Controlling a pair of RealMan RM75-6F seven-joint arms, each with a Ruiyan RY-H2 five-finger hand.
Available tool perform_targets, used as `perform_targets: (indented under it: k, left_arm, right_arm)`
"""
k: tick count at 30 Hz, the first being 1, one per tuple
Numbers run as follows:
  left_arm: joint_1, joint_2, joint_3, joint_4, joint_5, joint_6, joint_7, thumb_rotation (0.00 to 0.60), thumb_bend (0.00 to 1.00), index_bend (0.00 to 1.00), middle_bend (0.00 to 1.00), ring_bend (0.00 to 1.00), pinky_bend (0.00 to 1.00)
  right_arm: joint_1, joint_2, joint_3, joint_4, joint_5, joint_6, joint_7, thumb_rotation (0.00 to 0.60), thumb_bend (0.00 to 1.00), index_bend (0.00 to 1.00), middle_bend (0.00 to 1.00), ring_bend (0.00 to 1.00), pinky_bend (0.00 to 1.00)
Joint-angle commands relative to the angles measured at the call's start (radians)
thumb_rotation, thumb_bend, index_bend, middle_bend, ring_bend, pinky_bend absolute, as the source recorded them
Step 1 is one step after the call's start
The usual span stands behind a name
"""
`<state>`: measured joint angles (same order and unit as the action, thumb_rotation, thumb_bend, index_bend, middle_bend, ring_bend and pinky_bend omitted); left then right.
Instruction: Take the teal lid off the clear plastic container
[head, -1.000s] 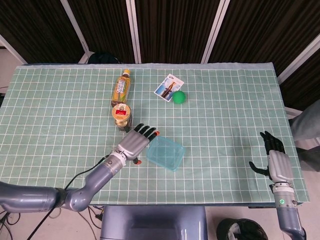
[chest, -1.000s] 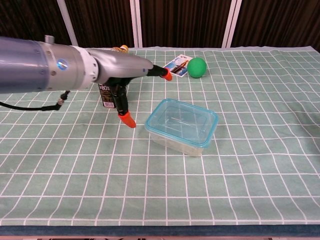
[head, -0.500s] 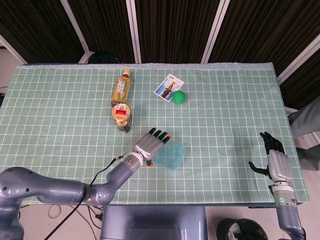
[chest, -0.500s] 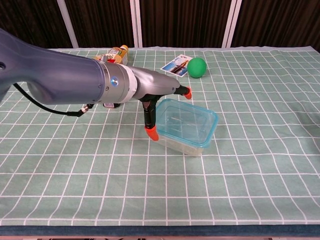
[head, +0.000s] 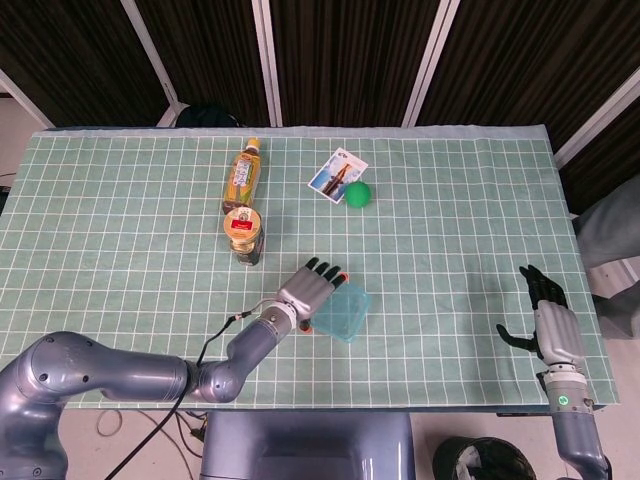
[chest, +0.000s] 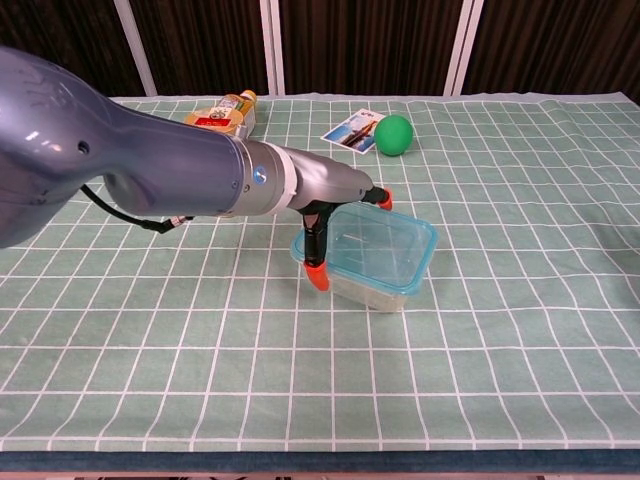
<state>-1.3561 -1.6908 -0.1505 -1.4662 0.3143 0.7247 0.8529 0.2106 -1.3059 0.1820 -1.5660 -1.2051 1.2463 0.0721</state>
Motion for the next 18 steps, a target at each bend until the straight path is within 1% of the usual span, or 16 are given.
perform_targets:
  k: [1, 2, 4, 7, 9, 14, 18]
  left_arm:
    - [-0.01, -0.017, 0.005, 0.025, 0.002, -0.003, -0.015, 0.6, 0.02, 0.0, 0.03, 0.03, 0.16]
    - [-0.01, -0.023, 0.005, 0.033, 0.007, -0.002, -0.022, 0.6, 0.03, 0.0, 0.05, 0.04, 0.19]
    - [-0.004, -0.036, 0.0, 0.05, 0.038, 0.006, -0.047, 0.6, 0.08, 0.0, 0.15, 0.13, 0.29]
    - [0.009, -0.044, 0.002, 0.063, 0.101, 0.013, -0.075, 0.6, 0.08, 0.01, 0.21, 0.2, 0.36]
    - [0.019, -0.042, 0.003, 0.065, 0.133, 0.01, -0.096, 0.6, 0.08, 0.02, 0.22, 0.22, 0.38]
    - [0.037, -0.024, 0.011, 0.058, 0.206, 0.002, -0.133, 0.6, 0.08, 0.02, 0.21, 0.22, 0.38]
    - [0.051, 0.002, 0.016, 0.051, 0.267, -0.035, -0.175, 0.6, 0.08, 0.02, 0.21, 0.21, 0.38]
  right_arm:
    - [0.0, 0.001, 0.0, -0.002, 0.0, 0.0, 0.0, 0.6, 0.33, 0.0, 0.0, 0.0, 0.0]
    - [0.0, 0.001, 0.0, -0.003, 0.0, 0.0, 0.001, 0.6, 0.33, 0.0, 0.0, 0.0, 0.0]
    - [-0.001, 0.003, -0.001, -0.005, -0.001, 0.0, 0.002, 0.6, 0.33, 0.0, 0.0, 0.0, 0.0]
    - [-0.001, 0.004, -0.001, -0.007, -0.003, 0.002, 0.002, 0.6, 0.33, 0.0, 0.0, 0.0, 0.0]
    - [-0.001, 0.005, -0.002, -0.01, -0.005, 0.003, 0.001, 0.6, 0.33, 0.0, 0.0, 0.0, 0.0]
    - [0.001, 0.006, 0.004, -0.017, -0.016, 0.017, -0.001, 0.6, 0.33, 0.0, 0.0, 0.0, 0.0]
    - [0.006, 0.004, 0.002, -0.037, -0.042, 0.03, -0.016, 0.6, 0.33, 0.0, 0.0, 0.0, 0.0]
